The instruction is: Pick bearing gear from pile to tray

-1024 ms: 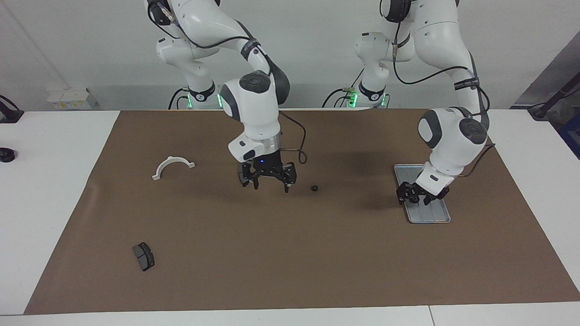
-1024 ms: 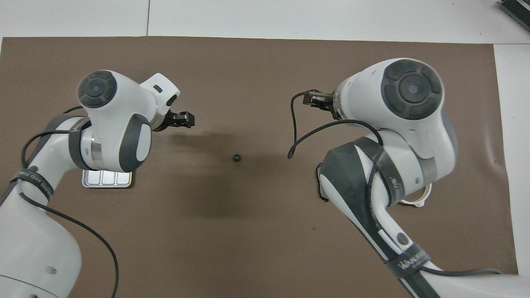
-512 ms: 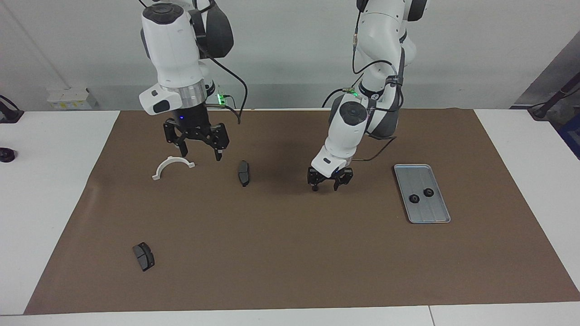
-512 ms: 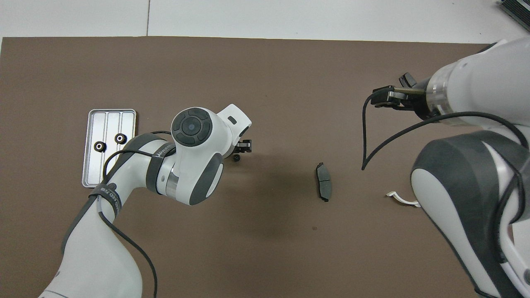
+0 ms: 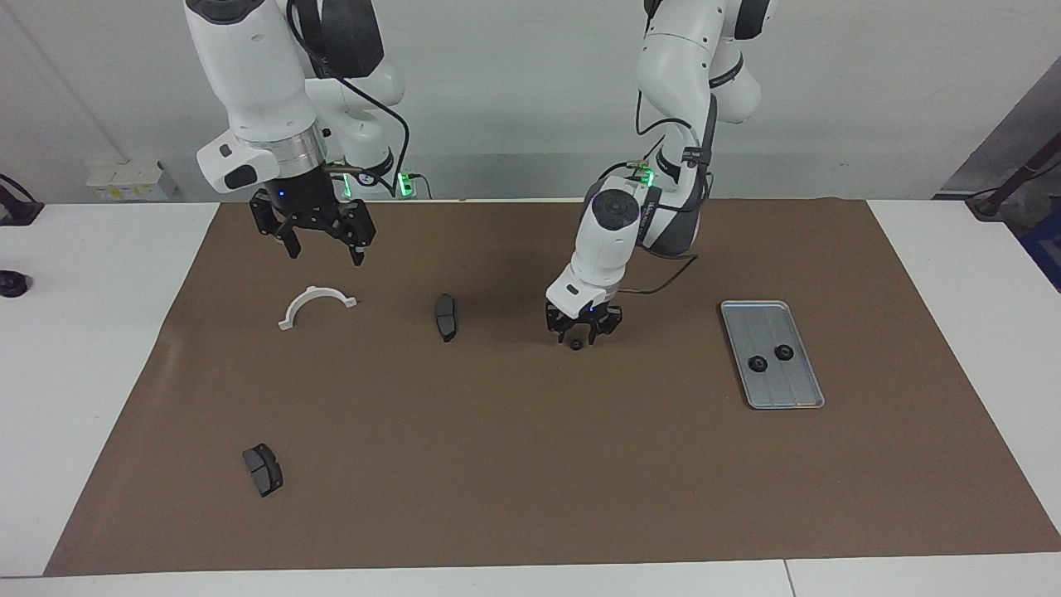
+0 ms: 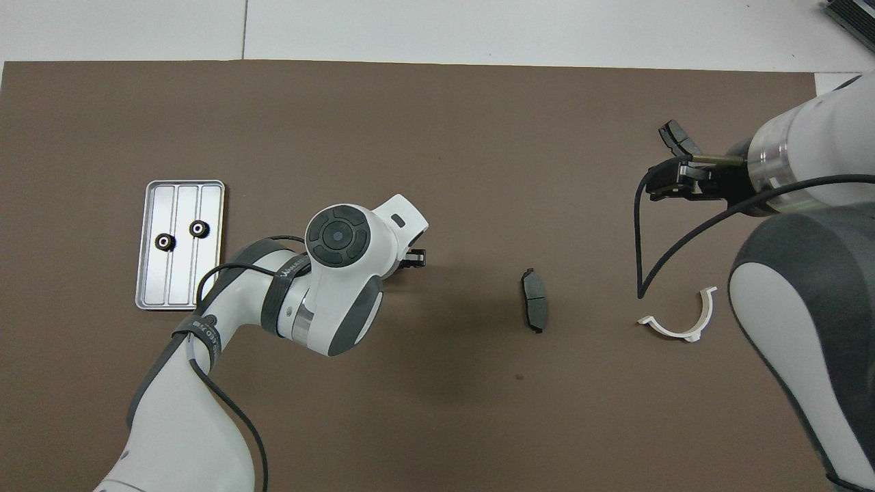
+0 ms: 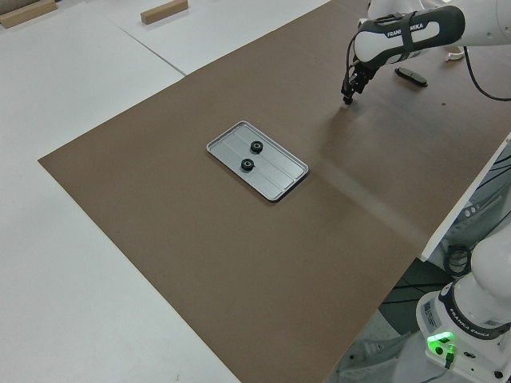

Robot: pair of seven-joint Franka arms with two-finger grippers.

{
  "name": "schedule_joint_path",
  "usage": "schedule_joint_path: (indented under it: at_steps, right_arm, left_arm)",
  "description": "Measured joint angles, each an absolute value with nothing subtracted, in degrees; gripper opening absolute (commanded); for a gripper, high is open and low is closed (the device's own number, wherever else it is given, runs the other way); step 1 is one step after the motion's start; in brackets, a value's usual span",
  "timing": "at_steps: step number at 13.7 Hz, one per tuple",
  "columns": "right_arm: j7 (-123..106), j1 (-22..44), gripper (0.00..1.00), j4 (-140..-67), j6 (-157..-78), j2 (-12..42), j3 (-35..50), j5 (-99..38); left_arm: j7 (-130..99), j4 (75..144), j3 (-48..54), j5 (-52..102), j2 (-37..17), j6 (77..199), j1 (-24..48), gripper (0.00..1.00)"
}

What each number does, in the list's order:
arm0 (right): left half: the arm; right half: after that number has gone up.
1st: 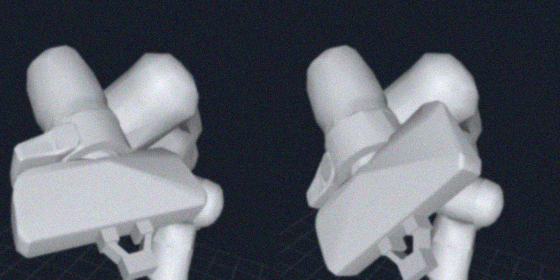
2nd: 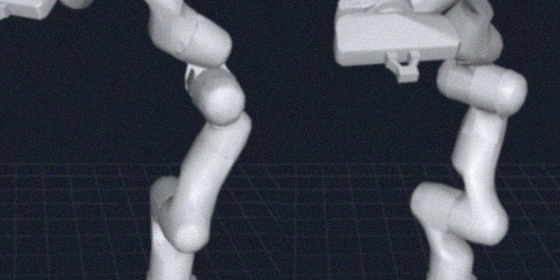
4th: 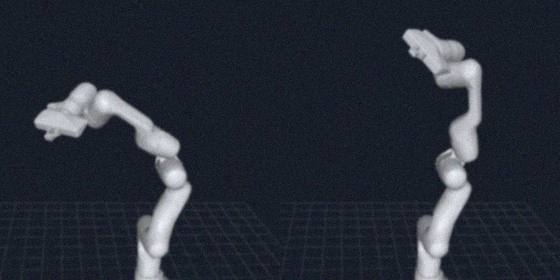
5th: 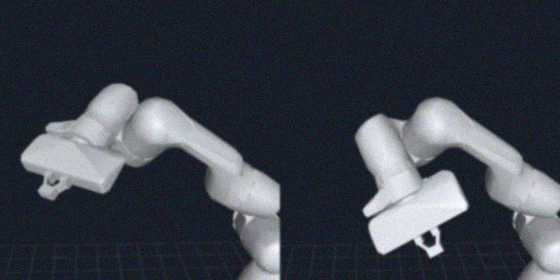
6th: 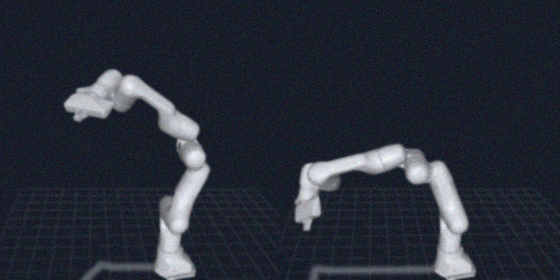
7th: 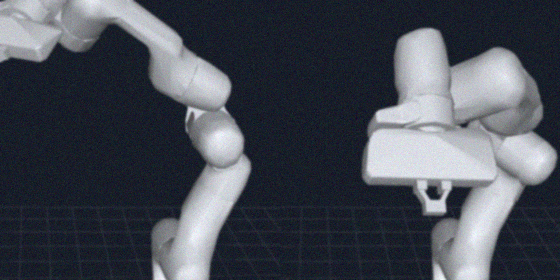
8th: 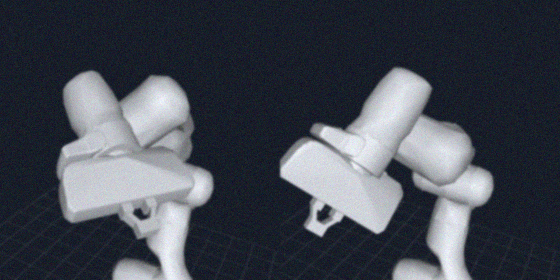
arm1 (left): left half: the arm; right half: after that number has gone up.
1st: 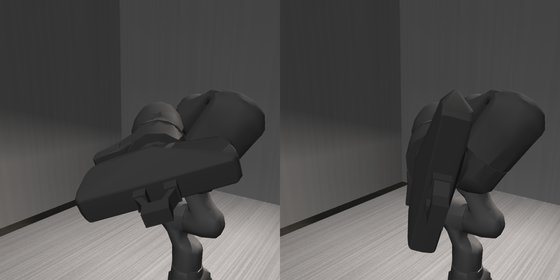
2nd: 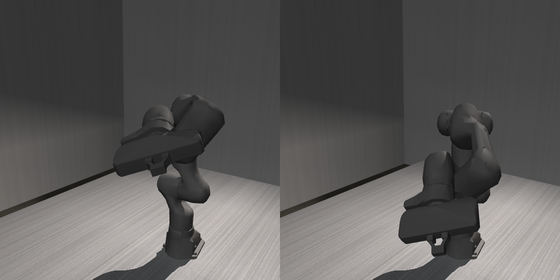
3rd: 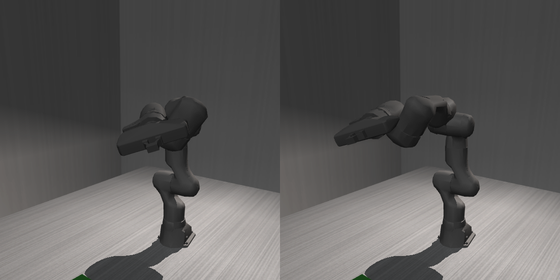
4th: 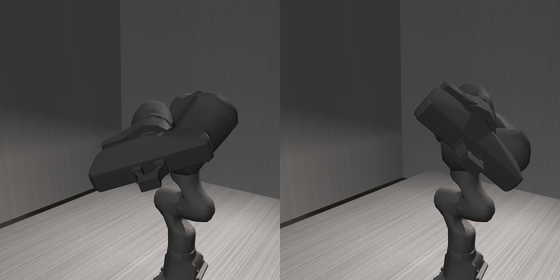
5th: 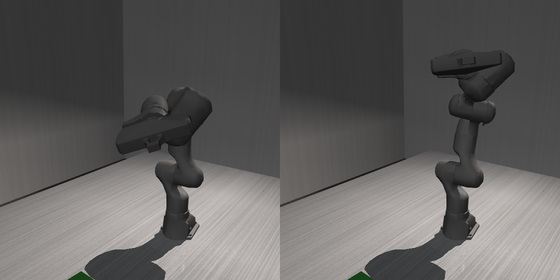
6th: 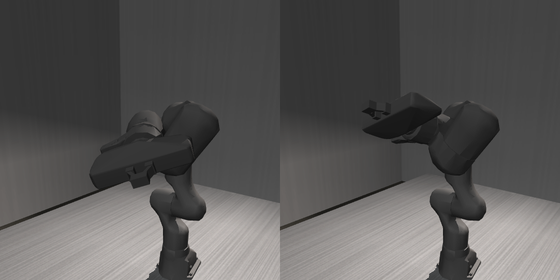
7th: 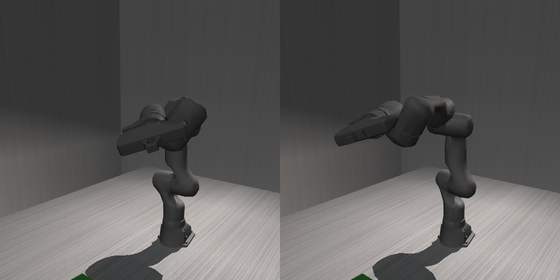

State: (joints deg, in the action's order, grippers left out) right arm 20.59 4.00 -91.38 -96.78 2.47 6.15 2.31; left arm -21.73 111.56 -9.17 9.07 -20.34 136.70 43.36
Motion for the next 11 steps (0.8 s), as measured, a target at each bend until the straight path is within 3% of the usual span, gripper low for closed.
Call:
schedule_joint_path:
  at_steps: [11]
  right_arm:
    - [13.5,2.1,1.00,-90.7,-90.2,-0.5,4.9,1.5]
  left_arm:
    - [-21.6,112.9,-9.2,6.5,-21.3,140.9,44.0,0.50]
